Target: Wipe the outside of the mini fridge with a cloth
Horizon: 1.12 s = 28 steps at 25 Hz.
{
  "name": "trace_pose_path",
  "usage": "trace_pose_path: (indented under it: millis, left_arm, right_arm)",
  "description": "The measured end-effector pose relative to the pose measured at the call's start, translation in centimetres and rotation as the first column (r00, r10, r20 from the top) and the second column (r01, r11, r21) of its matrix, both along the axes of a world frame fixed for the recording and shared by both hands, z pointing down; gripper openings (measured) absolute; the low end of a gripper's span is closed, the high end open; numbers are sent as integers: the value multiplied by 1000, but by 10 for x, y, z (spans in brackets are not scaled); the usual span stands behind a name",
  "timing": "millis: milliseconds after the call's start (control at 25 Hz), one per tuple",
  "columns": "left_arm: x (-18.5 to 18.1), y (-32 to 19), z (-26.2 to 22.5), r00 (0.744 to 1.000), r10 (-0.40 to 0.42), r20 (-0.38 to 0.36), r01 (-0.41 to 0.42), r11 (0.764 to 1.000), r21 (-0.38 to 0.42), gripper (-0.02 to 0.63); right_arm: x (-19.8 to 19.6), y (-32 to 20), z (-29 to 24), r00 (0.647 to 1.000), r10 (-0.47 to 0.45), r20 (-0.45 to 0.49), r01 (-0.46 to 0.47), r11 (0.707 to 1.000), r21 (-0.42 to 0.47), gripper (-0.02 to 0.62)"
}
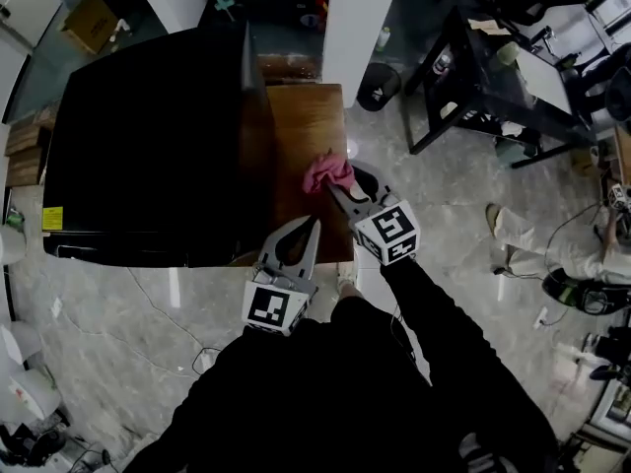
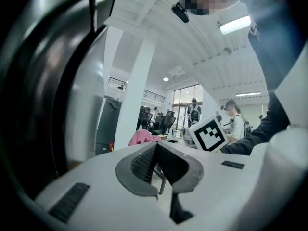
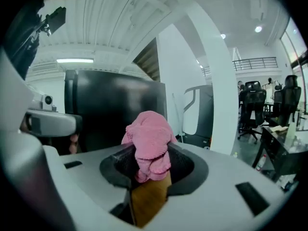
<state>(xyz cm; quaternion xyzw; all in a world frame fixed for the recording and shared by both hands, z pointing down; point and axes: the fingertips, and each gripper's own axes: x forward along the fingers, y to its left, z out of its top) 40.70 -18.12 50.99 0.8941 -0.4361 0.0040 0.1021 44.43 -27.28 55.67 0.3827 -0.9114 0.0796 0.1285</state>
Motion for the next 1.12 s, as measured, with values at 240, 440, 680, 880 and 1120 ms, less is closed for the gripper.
trace_pose_path:
  millis: [240,440,680,880,1120]
  left_arm:
    - [-13,46,-44,989,144,-37,-142,989,49,6]
    - [-14,82,-65,971,233,-52,-231,972,45,6]
    - [-5,126,-80,957,288,-42,-285,957,60,6]
    - [15,159,-93,951,309,-5,-308,949,62,6]
    - [13,191,-101,954,299,22,-300,953,54,6]
  right_arm:
    - [11,96,-51,994,110,11,-111,994,6,149]
    - [25,156,-81,981,189,34,-190,982,18,152]
    - [33,217,-113,982,174,72,-178,983,43,150]
    - [48,254,-132,988,114,101,-119,992,45,150]
    - [50,289,-133,985,92,148,-99,994,41,150]
